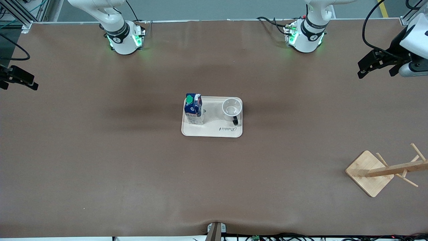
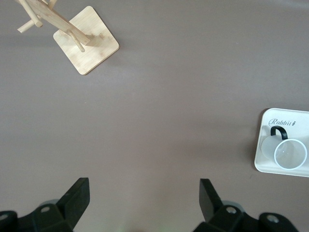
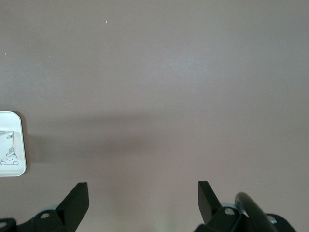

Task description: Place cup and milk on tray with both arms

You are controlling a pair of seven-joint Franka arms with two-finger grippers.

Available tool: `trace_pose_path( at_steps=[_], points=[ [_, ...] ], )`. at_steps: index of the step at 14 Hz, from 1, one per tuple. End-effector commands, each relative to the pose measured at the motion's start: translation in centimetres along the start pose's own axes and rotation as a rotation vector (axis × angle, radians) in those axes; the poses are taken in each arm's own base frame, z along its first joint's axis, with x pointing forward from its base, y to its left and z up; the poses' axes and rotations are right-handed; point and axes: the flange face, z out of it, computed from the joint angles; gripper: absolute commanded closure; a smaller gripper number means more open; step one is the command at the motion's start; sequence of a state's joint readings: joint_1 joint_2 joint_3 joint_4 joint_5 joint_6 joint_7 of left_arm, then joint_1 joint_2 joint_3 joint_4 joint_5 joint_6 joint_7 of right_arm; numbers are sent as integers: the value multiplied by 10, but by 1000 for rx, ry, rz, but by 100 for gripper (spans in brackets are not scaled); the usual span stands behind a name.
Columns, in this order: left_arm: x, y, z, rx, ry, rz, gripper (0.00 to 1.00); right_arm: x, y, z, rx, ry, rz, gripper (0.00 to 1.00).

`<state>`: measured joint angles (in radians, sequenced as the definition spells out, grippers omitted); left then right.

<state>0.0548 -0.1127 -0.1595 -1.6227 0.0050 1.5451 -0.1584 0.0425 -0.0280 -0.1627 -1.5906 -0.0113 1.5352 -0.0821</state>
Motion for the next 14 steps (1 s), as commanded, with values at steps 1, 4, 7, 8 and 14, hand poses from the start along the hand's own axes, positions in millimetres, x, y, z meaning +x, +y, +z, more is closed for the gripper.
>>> trace_pose_path(
  at_steps=[1,4,7,8,14],
  points=[
    [-7,1,-9,-14,-14,10,0,-3,-1,0,-14,-1,4,0],
    [-7,1,-11,2,-18,9,0,-3,-6,2,-12,-10,-5,0],
    [-4,1,-10,0,-18,9,0,-4,-6,3,-10,-18,-4,0],
    [-2,-1,-13,0,-12,8,0,-4,-8,2,-9,-21,-7,0],
    [1,-3,-11,-1,-15,-9,0,-9,-21,-9,46,-27,-18,0]
  ],
)
